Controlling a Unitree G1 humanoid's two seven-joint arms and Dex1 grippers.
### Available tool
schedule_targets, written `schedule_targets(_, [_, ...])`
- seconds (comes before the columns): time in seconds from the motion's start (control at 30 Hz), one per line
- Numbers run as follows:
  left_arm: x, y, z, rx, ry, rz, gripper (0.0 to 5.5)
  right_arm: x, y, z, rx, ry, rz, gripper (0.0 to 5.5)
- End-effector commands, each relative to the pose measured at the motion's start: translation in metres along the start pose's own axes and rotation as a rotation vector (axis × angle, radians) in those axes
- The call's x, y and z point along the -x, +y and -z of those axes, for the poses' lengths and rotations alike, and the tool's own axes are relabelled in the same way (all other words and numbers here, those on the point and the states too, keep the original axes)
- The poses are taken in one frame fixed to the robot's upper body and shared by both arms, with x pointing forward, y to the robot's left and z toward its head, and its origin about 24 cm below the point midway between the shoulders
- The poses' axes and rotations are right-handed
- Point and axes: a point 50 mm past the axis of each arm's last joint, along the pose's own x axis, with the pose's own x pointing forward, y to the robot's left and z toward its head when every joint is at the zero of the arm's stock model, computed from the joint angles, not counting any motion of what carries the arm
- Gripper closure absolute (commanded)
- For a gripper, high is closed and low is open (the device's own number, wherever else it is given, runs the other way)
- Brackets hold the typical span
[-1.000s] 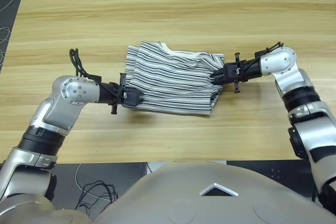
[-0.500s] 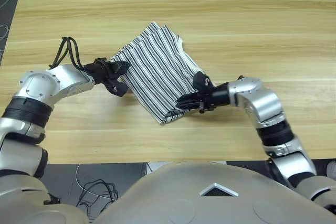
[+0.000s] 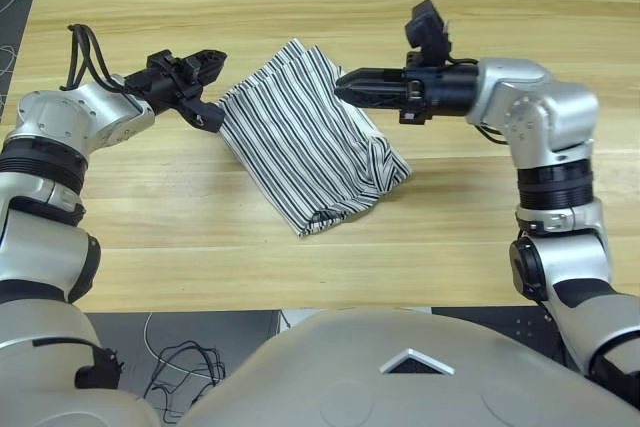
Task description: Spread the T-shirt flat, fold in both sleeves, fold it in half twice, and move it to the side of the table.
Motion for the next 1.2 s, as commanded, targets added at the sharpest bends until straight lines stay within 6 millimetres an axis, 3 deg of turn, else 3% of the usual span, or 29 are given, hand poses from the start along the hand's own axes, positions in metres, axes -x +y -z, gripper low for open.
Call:
schedule_targets(0.03, [0.004,0.006,0.006,0.1,0.024,-0.06,4.54,-0.047,-0.021,0.026,0.207,0.117,0.069,4.56])
schedule_targets(0.13, [0.005,0.001,-0.001,0.129,-0.005,-0.073,4.54,-0.077,-0.027,0.054,0.307,0.234,0.132,4.56])
schedule_targets(0.23, [0.003,-0.001,-0.007,0.144,-0.035,-0.089,4.54,-0.078,-0.034,0.086,0.485,0.46,0.231,4.56])
schedule_targets(0.37, [0.004,-0.004,-0.012,0.18,-0.036,-0.103,4.54,-0.044,-0.051,0.105,0.604,0.634,0.327,4.56])
schedule_targets(0.53, [0.002,-0.007,-0.019,0.223,-0.028,-0.131,4.54,-0.005,-0.053,0.119,0.57,0.646,0.276,4.56])
schedule_targets(0.63, [0.003,-0.008,-0.021,0.242,-0.022,-0.138,4.54,0.005,-0.04,0.12,0.532,0.581,0.222,4.56])
schedule_targets(0.73, [0.005,-0.006,-0.021,0.257,-0.019,-0.146,4.54,0.002,-0.018,0.116,0.495,0.528,0.176,4.56])
schedule_targets(0.97, [0.008,-0.003,-0.023,0.29,-0.025,-0.154,4.54,-0.029,0.016,0.101,0.313,0.409,0.289,4.56])
schedule_targets(1.1, [0.007,-0.004,-0.025,0.299,-0.028,-0.152,4.54,-0.048,0.016,0.093,0.259,0.322,0.369,4.56])
schedule_targets(1.2, [0.006,-0.002,-0.025,0.299,-0.03,-0.152,4.54,-0.049,0.0,0.091,0.241,0.315,0.438,4.56])
